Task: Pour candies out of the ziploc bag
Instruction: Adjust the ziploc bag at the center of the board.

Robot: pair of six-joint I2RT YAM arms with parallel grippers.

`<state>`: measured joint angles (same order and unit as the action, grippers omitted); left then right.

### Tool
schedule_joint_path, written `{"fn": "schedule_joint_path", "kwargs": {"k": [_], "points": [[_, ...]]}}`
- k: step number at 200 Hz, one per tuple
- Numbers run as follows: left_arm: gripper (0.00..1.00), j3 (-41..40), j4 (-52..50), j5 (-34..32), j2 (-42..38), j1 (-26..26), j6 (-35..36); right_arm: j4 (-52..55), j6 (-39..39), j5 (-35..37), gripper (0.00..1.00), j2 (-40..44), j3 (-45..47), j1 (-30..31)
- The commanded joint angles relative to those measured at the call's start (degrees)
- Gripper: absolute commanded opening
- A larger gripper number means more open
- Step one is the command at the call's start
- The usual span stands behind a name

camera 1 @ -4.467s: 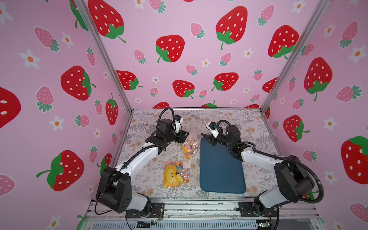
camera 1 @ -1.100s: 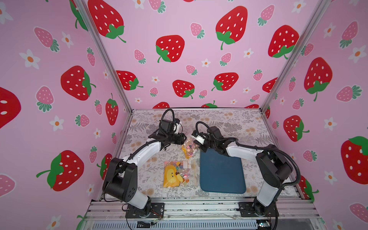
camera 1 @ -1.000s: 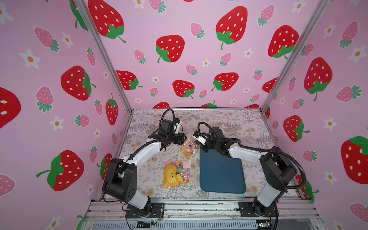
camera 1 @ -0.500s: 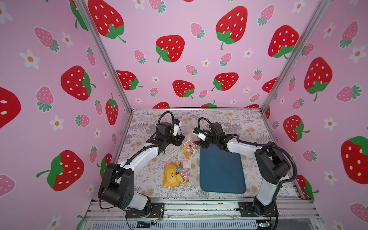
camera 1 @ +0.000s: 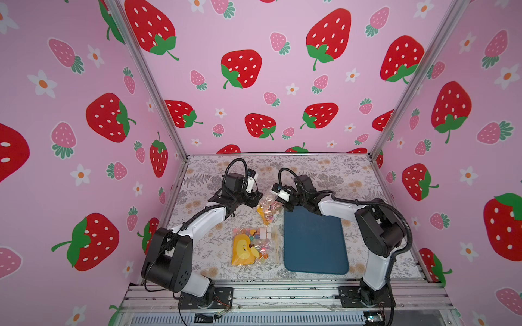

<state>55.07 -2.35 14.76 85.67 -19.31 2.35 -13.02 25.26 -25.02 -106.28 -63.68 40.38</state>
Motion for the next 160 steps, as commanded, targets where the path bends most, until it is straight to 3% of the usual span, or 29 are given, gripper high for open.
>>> {"fn": "schedule_joint_path", "kwargs": {"k": [1, 58, 104, 140, 160], "points": [[0.60, -0.63, 1.10, 3.49, -0.48, 0.32, 3.36, -3.70, 1.15, -1.85, 0.00, 5.61, 4.57, 0.31], [0.61, -1.24, 1.08, 13.69, 0.11, 0.02, 7.31, -11.69, 2.80, -1.27, 0.00, 9.30, 12.33, 0.23], [0.61, -0.73, 1.46, 21.70, -1.36, -0.35, 2.38, -13.75, 3.14, -0.18, 0.00, 10.74, 13.85, 0.14], [0.60, 5.18, -8.36, 19.80, 2.32, -2.37, 0.88, -13.79, 3.66, 0.19, 0.00, 11.27, 13.76, 0.19], [0.60, 5.58, -8.90, 18.03, 3.36, -2.40, -1.92, -13.70, 3.92, 0.38, 0.00, 11.52, 13.74, 0.22]]}}
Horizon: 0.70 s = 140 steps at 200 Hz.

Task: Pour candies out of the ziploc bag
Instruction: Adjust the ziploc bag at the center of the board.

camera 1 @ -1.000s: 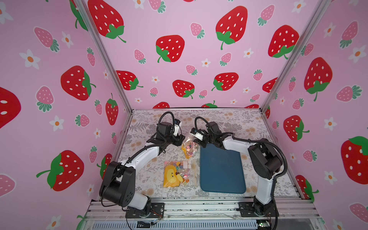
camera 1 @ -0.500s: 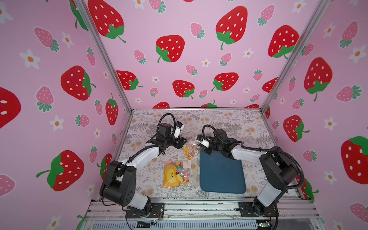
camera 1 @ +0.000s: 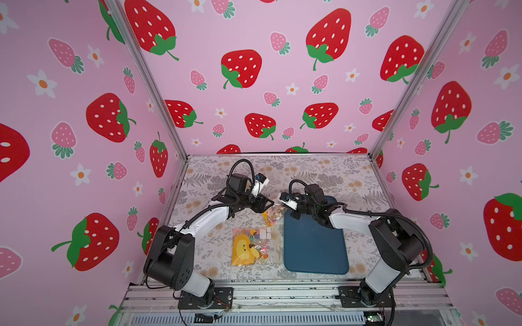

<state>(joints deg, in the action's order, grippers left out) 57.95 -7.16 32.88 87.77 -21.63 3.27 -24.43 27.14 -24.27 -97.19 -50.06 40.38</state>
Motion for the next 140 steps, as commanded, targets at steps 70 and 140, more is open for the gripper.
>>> {"fn": "schedule_joint_path", "kwargs": {"k": [70, 140], "points": [[0.36, 3.48, -6.06, -3.01, 3.27, -0.08, -7.61, -2.77, 3.10, 1.27, 0.00, 3.33, 0.67, 0.22], [0.00, 7.62, -10.67, -2.19, 0.27, -0.08, -8.36, -5.83, 1.87, 6.21, 0.06, 3.23, 1.09, 0.23]]}}
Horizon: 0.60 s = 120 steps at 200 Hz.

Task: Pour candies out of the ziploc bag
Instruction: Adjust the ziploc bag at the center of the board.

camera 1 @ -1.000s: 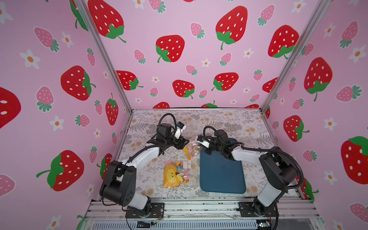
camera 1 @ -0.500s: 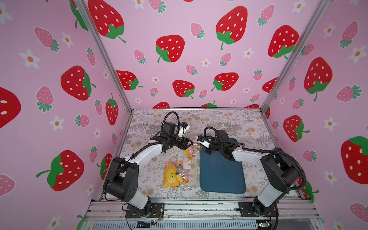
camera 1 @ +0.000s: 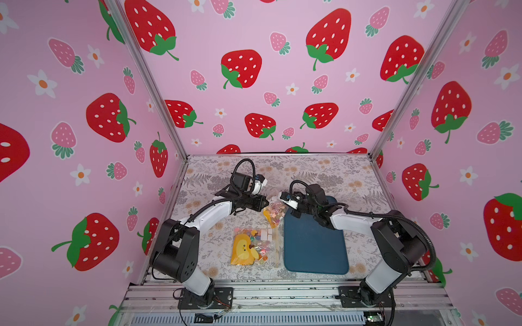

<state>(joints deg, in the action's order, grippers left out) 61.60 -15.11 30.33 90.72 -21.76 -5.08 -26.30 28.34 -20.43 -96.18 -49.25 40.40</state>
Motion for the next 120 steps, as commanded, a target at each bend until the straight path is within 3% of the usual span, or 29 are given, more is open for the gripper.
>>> {"fn": "schedule_joint_path", "kwargs": {"k": [1, 51, 89, 120], "points": [[0.00, 4.01, -2.81, 0.40, -2.71, 0.05, -0.01, -3.94, 0.67, 2.43, 0.06, 2.23, 0.29, 0.20], [0.00, 8.48, -7.90, -1.98, -5.09, 0.18, 1.07, -5.30, 0.66, 3.86, 0.12, 3.17, 1.30, 0.20], [0.00, 14.10, -13.36, -3.51, -3.66, 0.14, 3.34, -5.22, 0.53, 4.62, 0.35, 5.03, 2.13, 0.20], [0.00, 16.88, -14.76, -2.05, -0.69, 0.14, 2.87, -3.09, 3.15, 3.64, 0.46, 9.39, 3.53, 0.26]]}}
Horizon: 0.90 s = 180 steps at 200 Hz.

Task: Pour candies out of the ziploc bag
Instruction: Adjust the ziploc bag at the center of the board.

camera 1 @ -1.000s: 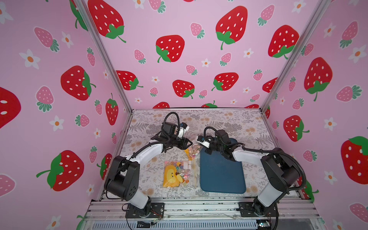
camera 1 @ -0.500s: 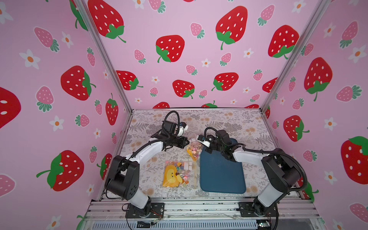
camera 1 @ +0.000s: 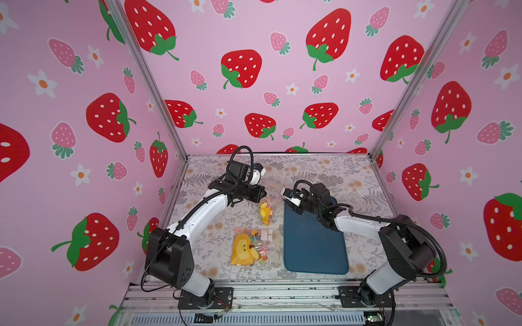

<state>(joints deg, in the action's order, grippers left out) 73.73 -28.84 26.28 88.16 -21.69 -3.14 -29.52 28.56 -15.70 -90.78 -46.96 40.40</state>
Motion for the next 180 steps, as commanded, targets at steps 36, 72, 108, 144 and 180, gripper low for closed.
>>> {"fn": "schedule_joint_path", "kwargs": {"k": [36, 72, 108, 144, 180], "points": [[0.00, 5.26, 0.34, 3.23, 4.87, -0.02, -1.49, 8.35, 17.17, -11.69, 0.50, 11.92, 4.39, 0.80], [0.00, 4.80, 2.54, 3.91, 5.70, -0.28, -2.87, 21.85, 22.39, -10.81, 0.50, 13.00, -1.79, 4.06], [0.00, 4.16, 3.85, 4.00, 5.95, -0.62, -3.71, 22.22, 24.25, -3.68, 0.51, 7.02, -5.07, 8.32], [0.00, 3.62, 4.36, 3.72, 5.64, -0.67, -4.07, 18.71, 25.12, 1.92, 0.51, 2.47, -6.04, 11.16], [0.00, 3.28, 4.76, 4.04, 5.71, -0.76, -4.25, 12.96, 23.68, 5.51, 0.51, -1.06, -6.31, 11.54]]}}
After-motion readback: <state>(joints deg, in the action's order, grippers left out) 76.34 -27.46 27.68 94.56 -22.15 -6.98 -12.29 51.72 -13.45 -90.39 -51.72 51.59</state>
